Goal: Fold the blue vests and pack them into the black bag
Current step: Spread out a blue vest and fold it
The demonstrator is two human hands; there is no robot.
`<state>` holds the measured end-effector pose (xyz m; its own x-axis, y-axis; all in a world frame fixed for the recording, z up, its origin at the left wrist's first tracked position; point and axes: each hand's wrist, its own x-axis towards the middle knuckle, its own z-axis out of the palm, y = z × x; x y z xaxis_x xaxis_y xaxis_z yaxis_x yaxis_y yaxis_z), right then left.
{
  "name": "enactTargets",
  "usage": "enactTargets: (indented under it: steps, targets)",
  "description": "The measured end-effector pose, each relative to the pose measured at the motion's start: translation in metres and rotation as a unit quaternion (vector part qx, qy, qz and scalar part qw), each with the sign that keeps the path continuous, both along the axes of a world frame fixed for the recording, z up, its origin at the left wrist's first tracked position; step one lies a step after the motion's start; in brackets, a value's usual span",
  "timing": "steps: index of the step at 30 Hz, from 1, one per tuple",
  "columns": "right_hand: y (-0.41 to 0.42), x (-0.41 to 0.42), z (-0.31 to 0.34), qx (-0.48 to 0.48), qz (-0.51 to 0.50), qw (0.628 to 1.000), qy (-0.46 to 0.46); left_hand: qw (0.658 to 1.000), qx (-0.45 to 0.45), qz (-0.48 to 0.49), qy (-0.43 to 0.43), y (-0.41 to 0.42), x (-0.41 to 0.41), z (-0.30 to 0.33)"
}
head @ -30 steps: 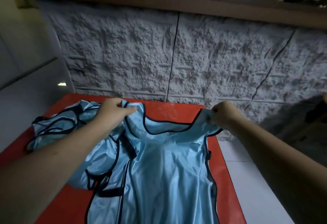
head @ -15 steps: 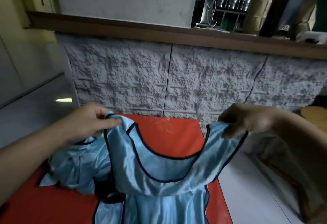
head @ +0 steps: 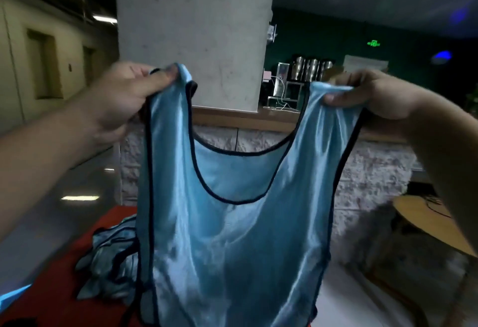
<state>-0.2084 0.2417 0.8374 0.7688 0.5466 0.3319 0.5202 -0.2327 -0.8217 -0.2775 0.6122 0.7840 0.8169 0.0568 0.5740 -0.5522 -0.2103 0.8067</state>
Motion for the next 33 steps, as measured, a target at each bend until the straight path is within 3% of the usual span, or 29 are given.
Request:
enactTargets:
  steps: [4,7,10,15,19,23,25,28,31,33]
  targets:
    - [0.005,0.034,-0.003,0.052,-0.055,0.997,-0.001,0.998,-0.007,0.054,0.029,-0.004,0.027,-0.003]
    - [0.014,0.082,-0.037,0.021,-0.096,0.995,0.028,0.992,-0.001,0.093,0.087,0.006,0.082,-0.043]
    - [0.027,0.141,-0.091,-0.009,-0.107,0.993,0.048,0.981,0.066,0.137,0.121,0.022,0.153,-0.1]
    - [0.055,0.25,-0.191,-0.132,-0.153,0.978,0.046,0.948,0.173,0.142,0.228,0.017,0.264,-0.198]
    - [0.077,0.333,-0.261,-0.321,-0.226,0.919,-0.037,0.932,0.156,0.137,0.298,0.008,0.348,-0.273]
    - [0.088,0.393,-0.329,-0.327,-0.295,0.897,-0.027,0.928,0.081,0.167,0.323,0.009,0.406,-0.337]
    - [0.091,0.404,-0.36,-0.304,-0.29,0.907,0.02,0.929,0.06,0.165,0.327,0.013,0.418,-0.367]
    - [0.094,0.389,-0.404,-0.304,-0.296,0.906,0.014,0.92,0.127,0.175,0.326,0.007,0.406,-0.409]
    - [0.093,0.338,-0.449,-0.278,-0.282,0.918,0.031,0.905,0.169,0.19,0.34,-0.011,0.348,-0.45]
    - [0.084,0.293,-0.482,-0.303,-0.257,0.915,0.067,0.876,0.223,0.173,0.391,-0.019,0.294,-0.479]
